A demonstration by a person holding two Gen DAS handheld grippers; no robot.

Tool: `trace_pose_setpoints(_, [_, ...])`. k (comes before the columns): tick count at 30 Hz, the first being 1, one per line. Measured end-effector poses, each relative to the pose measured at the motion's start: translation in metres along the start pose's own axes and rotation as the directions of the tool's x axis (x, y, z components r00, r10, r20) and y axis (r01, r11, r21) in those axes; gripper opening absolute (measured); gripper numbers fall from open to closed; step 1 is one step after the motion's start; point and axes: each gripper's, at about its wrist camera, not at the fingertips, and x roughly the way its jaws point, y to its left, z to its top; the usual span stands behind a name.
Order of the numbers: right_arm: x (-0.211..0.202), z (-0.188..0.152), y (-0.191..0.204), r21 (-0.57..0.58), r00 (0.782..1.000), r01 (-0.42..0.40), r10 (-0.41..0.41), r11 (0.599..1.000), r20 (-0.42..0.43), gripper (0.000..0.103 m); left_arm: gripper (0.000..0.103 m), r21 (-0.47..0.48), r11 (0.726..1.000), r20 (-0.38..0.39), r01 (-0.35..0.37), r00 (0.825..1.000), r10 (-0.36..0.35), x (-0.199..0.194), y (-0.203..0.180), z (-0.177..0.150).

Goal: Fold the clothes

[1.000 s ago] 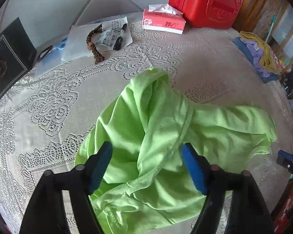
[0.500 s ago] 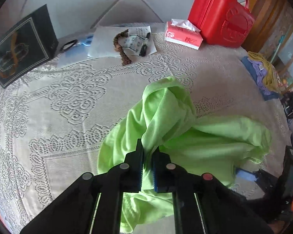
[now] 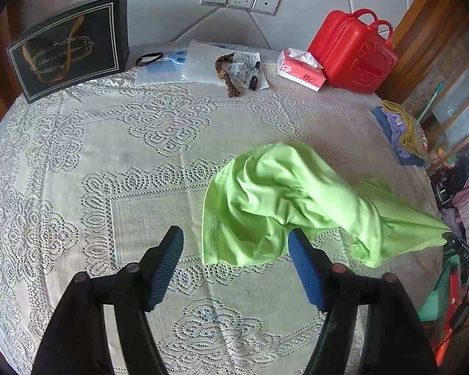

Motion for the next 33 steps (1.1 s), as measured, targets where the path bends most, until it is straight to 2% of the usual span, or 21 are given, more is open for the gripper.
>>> trace_pose_setpoints(2, [-0.001, -0.002, -0.038, 0.048, 0.994, 0.11, -0.109, 0.993, -0.009, 0.01, 0.069, 0.013, 1.0, 0.003, -0.013, 1.0, 0.013, 0.01, -0.007, 0.002])
trace_pose_setpoints(3, [0.0, -0.002, -0.053, 0.074, 0.99, 0.142, -0.14, 0.987, -0.019, 0.017, 0.069, 0.024, 0.999, 0.001, -0.022, 1.0, 0.022, 0.018, -0.011, 0.003])
trace_pose_setpoints(4, [0.0, -0.003, -0.066, 0.099, 0.986, 0.169, -0.166, 0.981, -0.033, 0.032, 0.069, 0.036, 0.999, -0.001, -0.03, 1.0, 0.03, 0.025, -0.016, 0.004])
trace_pose_setpoints(5, [-0.002, -0.005, -0.072, 0.12, 0.985, 0.173, -0.17, 0.978, -0.035, 0.038, 0.069, 0.045, 0.998, -0.012, -0.036, 0.999, 0.036, 0.034, -0.019, 0.005])
trace_pose_setpoints(6, [-0.005, -0.007, -0.072, 0.133, 0.99, 0.143, -0.141, 0.981, -0.025, 0.04, 0.069, 0.053, 0.998, -0.028, -0.038, 0.999, 0.039, 0.045, -0.021, 0.005])
trace_pose_setpoints(9, [-0.007, -0.016, -0.052, 0.135, 0.999, -0.03, 0.033, 0.99, -0.017, 0.041, 0.069, 0.061, 0.997, -0.08, -0.048, 0.995, 0.053, 0.076, -0.026, 0.008])
trace_pose_setpoints(12, [0.009, -0.025, -0.016, 0.089, 0.982, -0.165, 0.172, 0.982, -0.074, 0.04, 0.069, 0.051, 0.999, -0.117, -0.016, 0.993, 0.022, 0.098, -0.035, 0.017])
trace_pose_setpoints(14, [0.021, -0.029, 0.008, 0.055, 0.965, -0.231, 0.236, 0.972, -0.117, 0.038, 0.069, 0.09, 0.996, -0.122, 0.014, 0.993, -0.003, 0.106, -0.053, 0.027])
trace_pose_setpoints(18, [0.044, -0.037, 0.03, 0.046, 0.945, -0.272, 0.276, 0.961, -0.175, 0.039, 0.069, 0.167, 0.984, -0.127, 0.069, 0.991, -0.048, 0.116, -0.099, 0.057])
trace_pose_setpoints(21, [0.055, -0.043, 0.039, 0.038, 0.938, -0.278, 0.28, 0.96, -0.202, 0.048, 0.069, 0.186, 0.98, -0.151, 0.07, 0.988, -0.042, 0.135, -0.128, 0.083])
trace_pose_setpoints(24, [0.063, -0.046, 0.041, 0.036, 0.937, -0.279, 0.281, 0.959, -0.208, 0.055, 0.069, 0.171, 0.982, -0.219, 0.079, 0.975, -0.04, 0.169, -0.148, 0.1])
trace_pose_setpoints(28, [0.074, -0.046, 0.043, 0.035, 0.937, -0.276, 0.277, 0.96, -0.214, 0.073, 0.069, 0.205, 0.979, -0.287, 0.015, 0.957, 0.045, 0.21, -0.161, 0.107])
trace_pose_setpoints(29, [0.076, -0.045, 0.045, 0.029, 0.937, -0.278, 0.277, 0.96, -0.212, 0.075, 0.069, 0.213, 0.977, -0.299, 0.005, 0.952, 0.06, 0.216, -0.163, 0.106])
trace_pose_setpoints(31, [0.081, -0.046, 0.05, 0.012, 0.936, -0.286, 0.282, 0.958, -0.211, 0.079, 0.061, 0.265, 0.964, -0.281, -0.025, 0.954, 0.102, 0.217, -0.169, 0.104])
trace_pose_setpoints(32, [0.086, -0.046, 0.053, -0.006, 0.937, -0.281, 0.273, 0.96, -0.219, 0.079, 0.044, 0.296, 0.953, -0.272, -0.059, 0.952, 0.143, 0.215, -0.17, 0.102])
trace_pose_setpoints(33, [0.09, -0.046, 0.057, -0.028, 0.938, -0.271, 0.258, 0.962, -0.23, 0.075, 0.023, 0.308, 0.948, -0.266, -0.081, 0.949, 0.168, 0.212, -0.17, 0.101])
